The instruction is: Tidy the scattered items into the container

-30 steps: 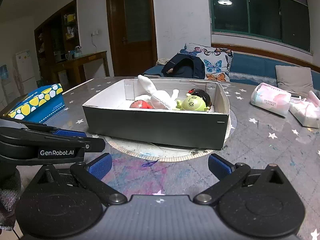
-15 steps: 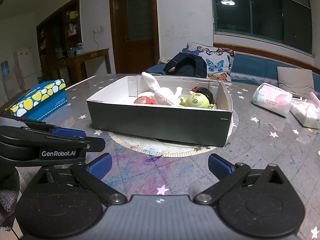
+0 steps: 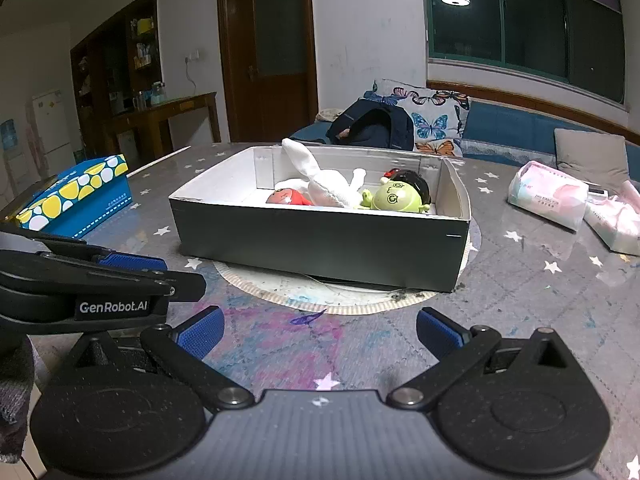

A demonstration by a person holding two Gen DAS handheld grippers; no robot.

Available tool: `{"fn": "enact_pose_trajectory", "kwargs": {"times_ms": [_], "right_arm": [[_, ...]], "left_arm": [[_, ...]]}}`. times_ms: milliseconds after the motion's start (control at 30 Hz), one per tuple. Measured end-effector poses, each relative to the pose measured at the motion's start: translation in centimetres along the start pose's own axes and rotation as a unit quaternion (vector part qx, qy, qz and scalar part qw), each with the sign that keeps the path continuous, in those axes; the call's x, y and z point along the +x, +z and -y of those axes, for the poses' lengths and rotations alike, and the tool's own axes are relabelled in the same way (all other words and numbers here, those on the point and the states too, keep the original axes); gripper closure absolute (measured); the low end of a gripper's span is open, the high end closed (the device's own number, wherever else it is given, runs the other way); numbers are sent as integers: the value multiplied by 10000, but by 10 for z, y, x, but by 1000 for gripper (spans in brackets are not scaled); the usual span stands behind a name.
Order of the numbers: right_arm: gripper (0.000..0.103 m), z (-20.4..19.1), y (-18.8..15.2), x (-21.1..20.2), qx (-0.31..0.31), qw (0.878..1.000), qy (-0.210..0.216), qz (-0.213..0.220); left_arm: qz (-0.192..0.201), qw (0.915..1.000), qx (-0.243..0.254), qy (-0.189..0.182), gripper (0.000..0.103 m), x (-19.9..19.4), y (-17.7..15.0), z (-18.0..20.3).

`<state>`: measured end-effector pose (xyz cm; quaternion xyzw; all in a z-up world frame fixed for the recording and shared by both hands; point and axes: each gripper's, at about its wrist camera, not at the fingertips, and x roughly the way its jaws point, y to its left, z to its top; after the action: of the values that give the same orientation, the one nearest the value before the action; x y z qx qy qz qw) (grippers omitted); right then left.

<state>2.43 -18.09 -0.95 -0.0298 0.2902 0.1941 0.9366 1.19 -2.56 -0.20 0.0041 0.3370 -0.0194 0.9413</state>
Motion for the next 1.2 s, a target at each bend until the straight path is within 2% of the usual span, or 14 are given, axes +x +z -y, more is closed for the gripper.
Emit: {"fn": "enact_pose_trajectory", "kwargs": {"times_ms": [1200], "right_arm": [[0,23,19,52,49,9997,-93,-211]], "left_arm": [[-136,9996,170,204,66,51,34,8]]}}
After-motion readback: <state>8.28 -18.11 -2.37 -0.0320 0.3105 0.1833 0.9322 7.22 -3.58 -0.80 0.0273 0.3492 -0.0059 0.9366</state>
